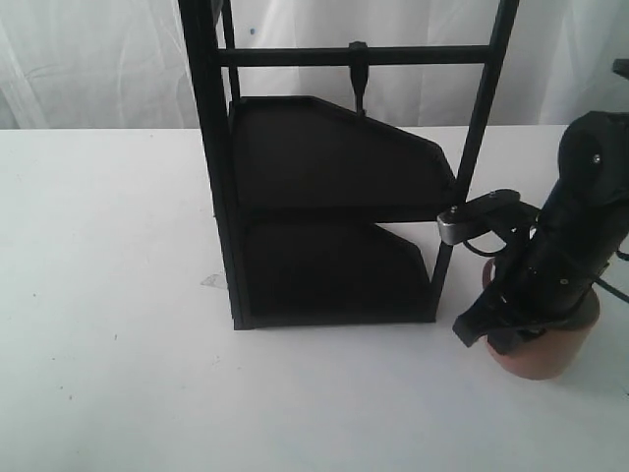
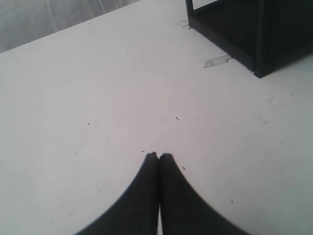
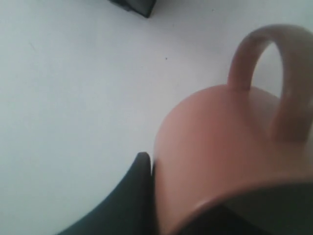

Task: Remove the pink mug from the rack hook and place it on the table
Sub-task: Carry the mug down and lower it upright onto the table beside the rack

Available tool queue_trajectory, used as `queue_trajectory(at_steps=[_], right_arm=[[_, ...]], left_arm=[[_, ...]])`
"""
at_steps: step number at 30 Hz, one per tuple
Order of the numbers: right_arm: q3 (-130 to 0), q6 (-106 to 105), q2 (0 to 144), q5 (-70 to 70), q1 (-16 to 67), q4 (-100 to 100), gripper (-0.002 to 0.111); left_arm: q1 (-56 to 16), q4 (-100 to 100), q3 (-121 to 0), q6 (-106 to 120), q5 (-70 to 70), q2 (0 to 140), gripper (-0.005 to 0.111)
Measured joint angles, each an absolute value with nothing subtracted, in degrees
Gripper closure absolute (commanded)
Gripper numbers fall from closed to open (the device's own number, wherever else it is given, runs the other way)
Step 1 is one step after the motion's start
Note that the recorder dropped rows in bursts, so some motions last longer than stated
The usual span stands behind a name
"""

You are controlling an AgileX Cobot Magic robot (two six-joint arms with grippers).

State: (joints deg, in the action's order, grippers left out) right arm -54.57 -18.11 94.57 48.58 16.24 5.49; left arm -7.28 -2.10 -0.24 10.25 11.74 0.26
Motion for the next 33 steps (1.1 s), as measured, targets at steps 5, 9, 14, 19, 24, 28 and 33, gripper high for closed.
queue_trajectory(at_steps=[5,9,14,19,24,28,33], right_arm=[[-55.4,-18.9,96.2,47.2,16.2,5.8,0.108],[-55.4,-21.4,96.3,47.2,16.2,8.1,0.108],[-55.4,-25.8,96.3,47.8,16.2,14.5,0.108],[-55.4,-28.2,96.3,48.6,16.5,18.5,0.108],[-54.8,-29.9,96.3,49.0,20.4,19.2,0.108],[-54.5,-30.1,96.3,47.9,23.8,19.4,0.108],[-54.4,-30.3,96.3,46.0,24.9,19.2,0.108]], left_arm=[[-7.3,-2.1,-0.2,10.3,11.7,0.3,0.107],[-7.3,-2.1,-0.2,10.3,11.7,0.3,0.107],[-7.3,-2.1,-0.2,10.3,11.7,0.3,0.107],[-7.3,-2.1,-0.2,10.3,11.7,0.3,0.107],[-7.3,-2.1,-0.2,10.3,11.7,0.3,0.107],[-7.3,-2.1,-0.2,10.3,11.7,0.3,0.107],[-7.3,-2.1,-0.2,10.3,11.7,0.3,0.107]])
